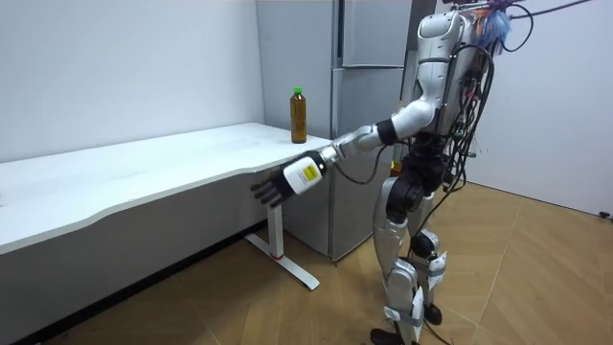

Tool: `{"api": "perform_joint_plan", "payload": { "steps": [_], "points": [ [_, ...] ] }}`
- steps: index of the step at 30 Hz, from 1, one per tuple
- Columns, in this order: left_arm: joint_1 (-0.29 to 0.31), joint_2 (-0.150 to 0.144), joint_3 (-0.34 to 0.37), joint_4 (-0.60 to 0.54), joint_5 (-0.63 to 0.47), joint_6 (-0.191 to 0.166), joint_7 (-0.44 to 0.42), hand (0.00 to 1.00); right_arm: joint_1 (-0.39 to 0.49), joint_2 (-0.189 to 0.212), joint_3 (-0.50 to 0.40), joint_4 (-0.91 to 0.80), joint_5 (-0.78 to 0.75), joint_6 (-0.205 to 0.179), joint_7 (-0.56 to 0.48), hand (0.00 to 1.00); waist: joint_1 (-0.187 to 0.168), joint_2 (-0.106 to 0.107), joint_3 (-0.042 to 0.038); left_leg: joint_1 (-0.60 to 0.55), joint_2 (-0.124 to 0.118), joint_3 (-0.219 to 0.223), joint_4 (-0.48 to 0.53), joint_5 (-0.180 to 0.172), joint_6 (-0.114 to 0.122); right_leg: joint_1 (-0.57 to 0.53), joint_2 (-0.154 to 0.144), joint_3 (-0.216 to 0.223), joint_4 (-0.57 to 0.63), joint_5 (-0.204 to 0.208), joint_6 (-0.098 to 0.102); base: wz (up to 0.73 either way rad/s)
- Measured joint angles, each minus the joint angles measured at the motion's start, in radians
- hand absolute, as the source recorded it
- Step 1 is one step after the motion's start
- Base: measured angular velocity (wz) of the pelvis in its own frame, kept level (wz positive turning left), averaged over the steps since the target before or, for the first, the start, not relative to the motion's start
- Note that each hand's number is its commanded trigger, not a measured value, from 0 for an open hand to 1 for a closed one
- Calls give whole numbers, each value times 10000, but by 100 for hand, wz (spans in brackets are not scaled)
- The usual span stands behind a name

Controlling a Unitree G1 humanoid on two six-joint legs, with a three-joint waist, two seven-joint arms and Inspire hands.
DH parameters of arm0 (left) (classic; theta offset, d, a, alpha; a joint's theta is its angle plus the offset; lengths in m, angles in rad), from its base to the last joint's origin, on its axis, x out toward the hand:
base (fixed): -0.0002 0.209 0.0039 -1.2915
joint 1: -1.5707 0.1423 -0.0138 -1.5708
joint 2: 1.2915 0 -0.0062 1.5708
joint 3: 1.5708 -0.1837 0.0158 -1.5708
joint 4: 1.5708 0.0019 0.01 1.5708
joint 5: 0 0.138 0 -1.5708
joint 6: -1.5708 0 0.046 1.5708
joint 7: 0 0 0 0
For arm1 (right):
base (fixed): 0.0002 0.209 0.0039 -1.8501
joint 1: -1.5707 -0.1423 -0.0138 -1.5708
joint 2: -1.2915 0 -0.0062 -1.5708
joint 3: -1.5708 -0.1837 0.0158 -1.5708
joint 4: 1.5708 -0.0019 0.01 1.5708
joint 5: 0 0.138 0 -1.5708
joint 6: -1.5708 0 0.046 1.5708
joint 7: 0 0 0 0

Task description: Put the bottle in the upper fridge

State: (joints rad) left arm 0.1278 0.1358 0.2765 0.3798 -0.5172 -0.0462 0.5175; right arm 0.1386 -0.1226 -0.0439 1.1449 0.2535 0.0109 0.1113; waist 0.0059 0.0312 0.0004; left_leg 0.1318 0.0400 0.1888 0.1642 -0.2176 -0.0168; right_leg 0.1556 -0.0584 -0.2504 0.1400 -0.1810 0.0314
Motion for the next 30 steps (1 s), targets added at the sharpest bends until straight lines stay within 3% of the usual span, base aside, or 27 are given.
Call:
{"api": "perform_joint_plan", "payload": {
  "steps": [6, 10, 15, 18, 21, 26, 30],
  "points": [
    [-66, 28, 236, -2645, 94, -75, 169, 0, 16, 3, -10, -114, -284, 5, 0, 0, 17, -73, -31, -70, -7, 20, -22, -2, 3, -16, 3, 6, -40, -1, 2, 0],
    [-150, 33, 352, -3963, 947, -42, 177, 0, 36, 17, 0, -110, -273, 10, -123, 0, -26, -72, -31, -88, -9, -64, 2, -1, 1, 8, 10, -33, -47, -1, 2, 4],
    [-520, 27, 330, -5004, 2033, -18, -59, 0, -34, 75, 2, -156, -287, 10, -22, 0, -36, -57, -31, -149, -10, -89, 18, -1, 1, -23, 14, -30, -46, 0, 2, 3],
    [-725, 26, 311, -5505, 2062, -17, -449, 0, -13, 119, 0, -155, -238, 10, 107, 0, -73, -16, -16, -152, -11, -101, 36, -1, 2, 0, 8, -69, -47, 0, 2, 2],
    [-888, 25, 193, -5833, 2057, 75, -968, 0, -34, 142, 1, -156, -209, 12, 144, 0, -179, 86, 46, -165, -15, -120, 40, -2, 3, 5, -1, -131, -43, 0, 2, 3],
    [-893, 23, -302, -7002, 2053, 480, -1620, 0, -52, 140, 15, -218, -165, 128, 236, 0, -456, 146, 39, -160, -15, -158, 44, 0, 1, 45, 7, -127, -43, -1, 2, 1],
    [-1576, 30, -929, -7751, 2065, 782, -2360, 0, -128, 145, 29, -152, -157, 128, 411, 0, -575, 118, 54, -208, -28, -155, 56, 1, 4, -6, 6, 4, -52, -1, 3, 0]
  ]
}}
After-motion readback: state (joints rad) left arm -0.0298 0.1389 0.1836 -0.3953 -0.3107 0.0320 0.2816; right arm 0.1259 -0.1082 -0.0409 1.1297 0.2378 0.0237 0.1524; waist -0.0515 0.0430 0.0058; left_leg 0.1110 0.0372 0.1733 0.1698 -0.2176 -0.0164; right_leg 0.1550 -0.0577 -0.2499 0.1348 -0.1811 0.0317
